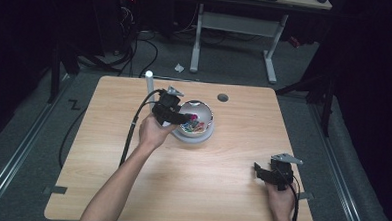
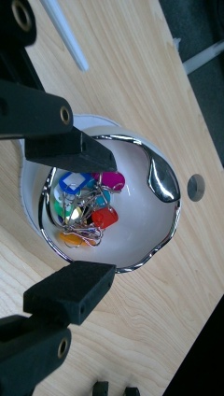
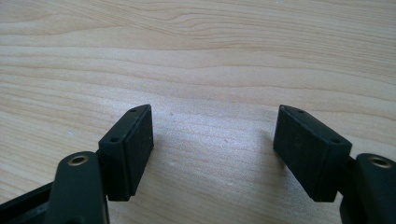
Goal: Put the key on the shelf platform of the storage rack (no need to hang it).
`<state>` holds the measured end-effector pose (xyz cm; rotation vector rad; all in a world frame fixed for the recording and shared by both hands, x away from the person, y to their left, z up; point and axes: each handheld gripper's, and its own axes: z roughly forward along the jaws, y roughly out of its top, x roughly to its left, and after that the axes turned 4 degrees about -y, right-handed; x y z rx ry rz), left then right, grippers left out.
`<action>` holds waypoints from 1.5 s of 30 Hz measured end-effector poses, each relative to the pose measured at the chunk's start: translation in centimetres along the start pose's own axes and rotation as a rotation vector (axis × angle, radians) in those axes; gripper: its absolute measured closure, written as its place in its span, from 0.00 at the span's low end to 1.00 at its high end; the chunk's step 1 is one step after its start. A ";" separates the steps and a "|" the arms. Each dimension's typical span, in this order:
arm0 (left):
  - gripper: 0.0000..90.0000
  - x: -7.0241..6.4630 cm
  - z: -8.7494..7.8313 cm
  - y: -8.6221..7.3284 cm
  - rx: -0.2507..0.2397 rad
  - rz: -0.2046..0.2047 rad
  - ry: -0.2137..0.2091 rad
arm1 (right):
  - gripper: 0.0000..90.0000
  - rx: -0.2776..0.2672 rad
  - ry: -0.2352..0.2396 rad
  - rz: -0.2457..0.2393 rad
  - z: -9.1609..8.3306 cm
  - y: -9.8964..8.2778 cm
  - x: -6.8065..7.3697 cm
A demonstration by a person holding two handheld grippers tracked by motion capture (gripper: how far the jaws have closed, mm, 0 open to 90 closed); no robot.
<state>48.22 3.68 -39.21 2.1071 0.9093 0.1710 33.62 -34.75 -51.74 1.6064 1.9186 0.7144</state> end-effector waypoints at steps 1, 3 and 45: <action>0.48 0.0 -0.3 -0.1 -0.007 -0.003 -0.003 | 0.32 0.000 0.000 0.000 0.0 0.0 0.0; 0.48 -0.1 -1.0 -0.2 -0.021 -0.003 -0.004 | 0.32 0.000 -0.001 0.000 0.0 0.0 0.0; 0.46 0.7 -10.2 -5.8 -0.167 -0.062 0.057 | 0.32 0.002 -0.003 0.001 0.0 0.0 0.1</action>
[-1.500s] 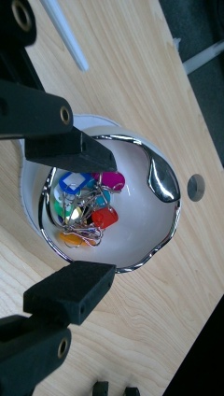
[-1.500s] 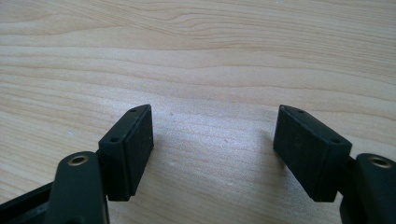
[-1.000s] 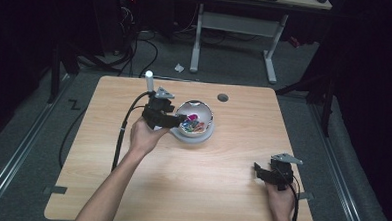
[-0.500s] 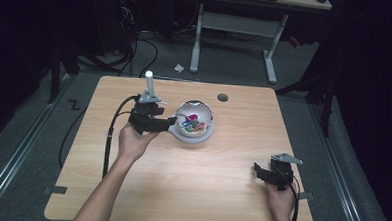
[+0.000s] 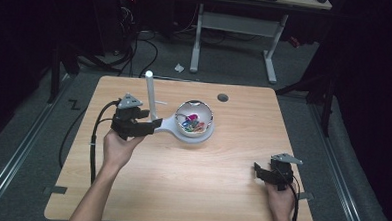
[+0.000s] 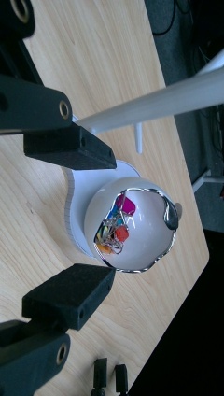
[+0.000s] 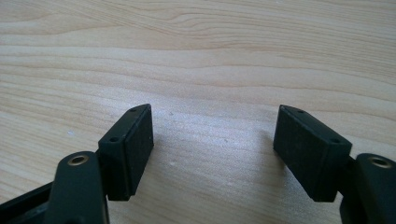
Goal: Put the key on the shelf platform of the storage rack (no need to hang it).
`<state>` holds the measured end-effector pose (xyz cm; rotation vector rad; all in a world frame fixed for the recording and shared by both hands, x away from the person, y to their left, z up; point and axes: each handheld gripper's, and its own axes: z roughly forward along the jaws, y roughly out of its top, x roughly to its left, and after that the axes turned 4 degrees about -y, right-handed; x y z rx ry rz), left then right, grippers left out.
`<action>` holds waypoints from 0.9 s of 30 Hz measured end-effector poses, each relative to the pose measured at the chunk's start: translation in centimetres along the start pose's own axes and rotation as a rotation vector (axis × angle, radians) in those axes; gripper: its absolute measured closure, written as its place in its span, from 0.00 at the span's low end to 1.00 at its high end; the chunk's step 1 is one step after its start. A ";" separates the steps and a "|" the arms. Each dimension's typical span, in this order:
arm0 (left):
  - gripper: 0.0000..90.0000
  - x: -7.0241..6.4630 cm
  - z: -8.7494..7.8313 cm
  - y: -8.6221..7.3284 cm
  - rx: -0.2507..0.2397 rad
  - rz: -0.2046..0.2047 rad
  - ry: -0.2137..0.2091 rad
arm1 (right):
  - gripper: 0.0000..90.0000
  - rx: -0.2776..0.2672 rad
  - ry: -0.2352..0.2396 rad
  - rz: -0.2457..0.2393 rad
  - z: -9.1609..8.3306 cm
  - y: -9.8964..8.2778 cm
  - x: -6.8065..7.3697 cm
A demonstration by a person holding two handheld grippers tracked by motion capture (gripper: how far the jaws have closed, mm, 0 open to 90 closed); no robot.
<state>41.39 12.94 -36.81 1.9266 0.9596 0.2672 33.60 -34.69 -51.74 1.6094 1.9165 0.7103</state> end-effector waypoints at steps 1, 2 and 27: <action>0.46 0.0 -0.1 -0.1 -0.001 -0.004 0.000 | 0.32 -0.001 0.000 -0.001 0.0 0.0 0.0; 0.46 0.1 -0.3 -0.2 -0.002 -0.006 0.002 | 0.32 -0.001 0.000 -0.002 0.0 0.0 0.0; 0.45 1.2 -2.6 -2.9 -0.013 -0.063 0.052 | 0.32 -0.001 0.000 -0.001 0.0 0.0 0.0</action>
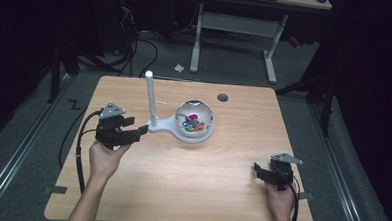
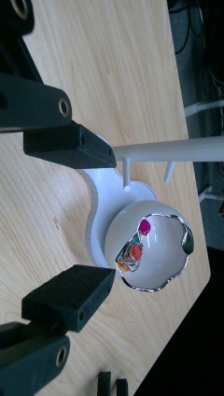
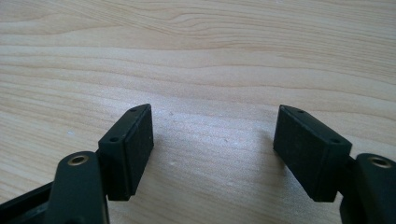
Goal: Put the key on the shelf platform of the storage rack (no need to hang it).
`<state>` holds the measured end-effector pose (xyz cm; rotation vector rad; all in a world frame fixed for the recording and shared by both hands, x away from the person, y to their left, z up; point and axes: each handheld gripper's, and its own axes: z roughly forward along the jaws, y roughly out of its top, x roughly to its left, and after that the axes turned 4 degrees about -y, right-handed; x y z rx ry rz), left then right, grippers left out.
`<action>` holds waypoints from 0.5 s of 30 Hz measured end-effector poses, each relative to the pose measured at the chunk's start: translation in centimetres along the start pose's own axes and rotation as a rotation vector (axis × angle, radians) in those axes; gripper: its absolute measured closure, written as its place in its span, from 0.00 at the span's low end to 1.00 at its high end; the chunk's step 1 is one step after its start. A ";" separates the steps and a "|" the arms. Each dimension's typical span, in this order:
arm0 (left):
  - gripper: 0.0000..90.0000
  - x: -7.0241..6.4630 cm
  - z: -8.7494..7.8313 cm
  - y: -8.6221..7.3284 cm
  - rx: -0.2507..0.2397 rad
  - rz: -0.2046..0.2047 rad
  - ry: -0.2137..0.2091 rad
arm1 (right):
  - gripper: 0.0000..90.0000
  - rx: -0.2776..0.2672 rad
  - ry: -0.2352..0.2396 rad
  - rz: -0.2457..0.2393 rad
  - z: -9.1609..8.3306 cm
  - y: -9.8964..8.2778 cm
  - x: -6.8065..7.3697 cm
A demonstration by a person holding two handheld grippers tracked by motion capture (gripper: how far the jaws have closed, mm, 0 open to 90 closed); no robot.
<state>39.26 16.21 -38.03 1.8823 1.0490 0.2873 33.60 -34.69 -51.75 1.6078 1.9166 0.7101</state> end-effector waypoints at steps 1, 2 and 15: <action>0.45 0.1 0.0 -0.1 -0.001 -0.003 0.002 | 0.32 0.000 0.000 0.000 0.0 0.0 0.0; 0.45 0.1 -0.1 -0.2 0.001 -0.006 0.004 | 0.32 0.000 0.000 0.000 0.0 0.0 0.0; 0.44 0.9 -0.2 -1.9 0.014 -0.048 0.022 | 0.32 0.002 0.000 0.000 0.0 0.0 0.0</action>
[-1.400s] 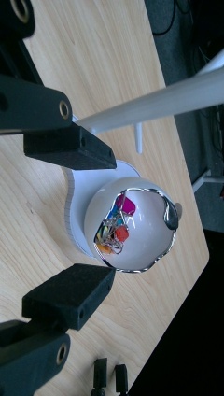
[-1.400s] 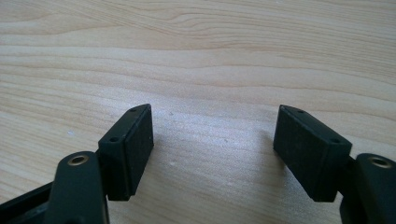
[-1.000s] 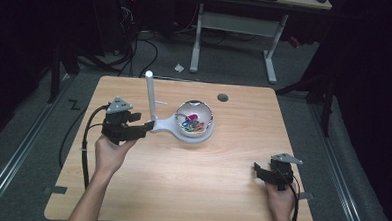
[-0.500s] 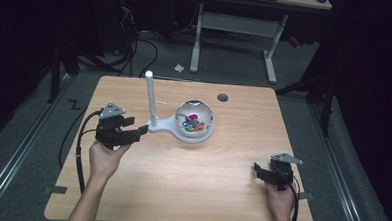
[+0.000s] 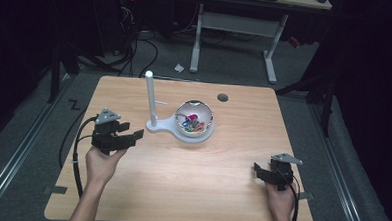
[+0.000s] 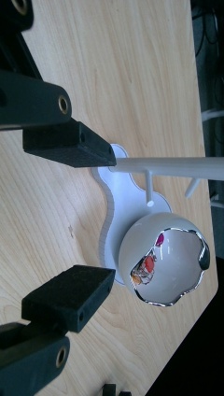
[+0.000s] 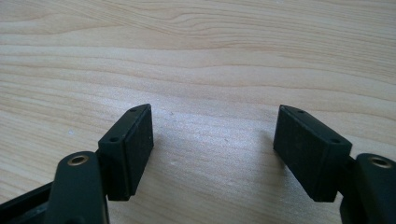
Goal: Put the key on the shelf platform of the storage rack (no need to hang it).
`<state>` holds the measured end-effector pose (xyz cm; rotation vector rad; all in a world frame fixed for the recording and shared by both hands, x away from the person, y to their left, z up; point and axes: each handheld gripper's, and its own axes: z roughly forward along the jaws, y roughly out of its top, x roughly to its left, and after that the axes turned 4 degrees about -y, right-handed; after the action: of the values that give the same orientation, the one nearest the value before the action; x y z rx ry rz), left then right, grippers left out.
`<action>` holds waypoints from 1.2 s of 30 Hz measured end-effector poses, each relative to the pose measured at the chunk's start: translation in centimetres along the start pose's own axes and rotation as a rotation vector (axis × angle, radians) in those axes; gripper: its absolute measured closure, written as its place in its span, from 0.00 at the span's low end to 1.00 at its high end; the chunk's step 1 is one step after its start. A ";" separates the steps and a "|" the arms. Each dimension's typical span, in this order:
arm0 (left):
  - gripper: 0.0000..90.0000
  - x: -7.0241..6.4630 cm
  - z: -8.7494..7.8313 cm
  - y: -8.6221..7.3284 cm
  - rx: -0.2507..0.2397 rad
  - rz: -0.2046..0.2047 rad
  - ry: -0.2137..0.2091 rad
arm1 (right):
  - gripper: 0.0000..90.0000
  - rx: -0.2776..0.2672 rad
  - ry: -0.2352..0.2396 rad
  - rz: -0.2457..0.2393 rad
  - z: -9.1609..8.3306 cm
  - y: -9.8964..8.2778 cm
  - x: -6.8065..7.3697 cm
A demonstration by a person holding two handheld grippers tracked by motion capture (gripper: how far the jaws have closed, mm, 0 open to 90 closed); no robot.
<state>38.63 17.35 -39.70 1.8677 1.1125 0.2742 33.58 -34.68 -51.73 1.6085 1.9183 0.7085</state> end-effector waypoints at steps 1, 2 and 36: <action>0.44 0.0 0.0 -0.1 0.001 -0.003 0.000 | 0.32 0.000 0.001 0.000 0.0 0.0 0.0; 0.44 0.1 0.0 -0.2 0.003 -0.004 0.003 | 0.32 0.000 0.000 0.000 0.0 0.0 0.0; 0.42 1.7 0.4 -3.6 0.051 -0.077 0.039 | 0.32 0.000 0.001 0.000 0.0 0.0 0.0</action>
<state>37.74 19.06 -43.24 1.8665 1.2258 0.2412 33.58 -34.67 -51.73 1.6087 1.9188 0.7088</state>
